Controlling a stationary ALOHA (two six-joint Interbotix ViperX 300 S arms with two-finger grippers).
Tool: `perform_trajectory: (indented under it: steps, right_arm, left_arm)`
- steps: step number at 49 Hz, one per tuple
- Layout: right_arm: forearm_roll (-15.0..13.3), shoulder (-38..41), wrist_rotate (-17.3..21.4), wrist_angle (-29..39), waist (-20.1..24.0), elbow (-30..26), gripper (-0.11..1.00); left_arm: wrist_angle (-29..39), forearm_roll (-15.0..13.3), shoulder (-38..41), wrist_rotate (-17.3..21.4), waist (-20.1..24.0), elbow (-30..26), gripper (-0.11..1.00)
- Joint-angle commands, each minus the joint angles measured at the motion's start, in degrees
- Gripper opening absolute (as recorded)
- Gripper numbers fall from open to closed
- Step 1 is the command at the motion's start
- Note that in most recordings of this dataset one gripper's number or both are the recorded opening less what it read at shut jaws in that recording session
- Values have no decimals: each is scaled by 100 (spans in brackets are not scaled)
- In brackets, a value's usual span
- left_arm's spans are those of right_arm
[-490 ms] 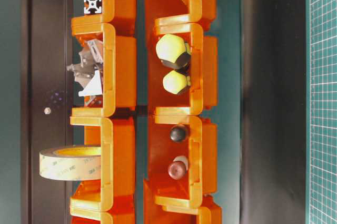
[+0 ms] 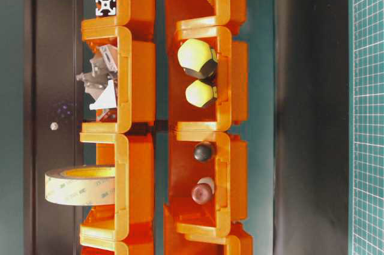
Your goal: Pick scraper from container rack with left arm.
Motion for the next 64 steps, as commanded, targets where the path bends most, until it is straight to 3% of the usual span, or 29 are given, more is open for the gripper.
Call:
perform_trajectory:
  steps: [1, 8, 13, 19, 24, 32, 36, 43, 54, 64]
  right_arm:
    - [18, 0, 18, -18, 0, -158, 1]
    - [53, -35, 70, -18, 0, -158, 1]
    - [53, -70, 141, -18, 0, -158, 1]
    - [62, -114, 281, 9, 0, -167, 1]
    - [62, -132, 483, 62, 0, -185, 1]
    - [62, -141, 606, 202, 0, -185, 1]
    - [70, -149, 598, 220, -9, -185, 1]
    - [62, -202, 606, 211, -123, -193, 1]
    - [70, -360, 606, 220, -185, -237, 1]
    - [62, -413, 598, 369, -185, -255, 1]
  left_arm:
    - [914, 62, 176, 88, -35, -598, 0]
    - [2646, 193, 642, 457, -53, -1213, 0]
    - [3182, 264, 1011, 650, -246, -1626, 0]
    - [3665, 501, 1397, 510, -598, -1925, 0]
    - [4140, 1090, 1731, -79, -782, -2145, 0]
    - [5194, 3103, 2057, -1274, -1802, -2320, 0]
    - [5520, 3823, 2153, -2136, -2382, -2303, 0]
    - [5722, 4289, 2522, -3138, -2971, -2145, 0]
    - [6205, 5344, 3437, -3929, -3164, -2145, 0]
    - [6284, 5370, 3612, -4852, -3111, -1837, 0]
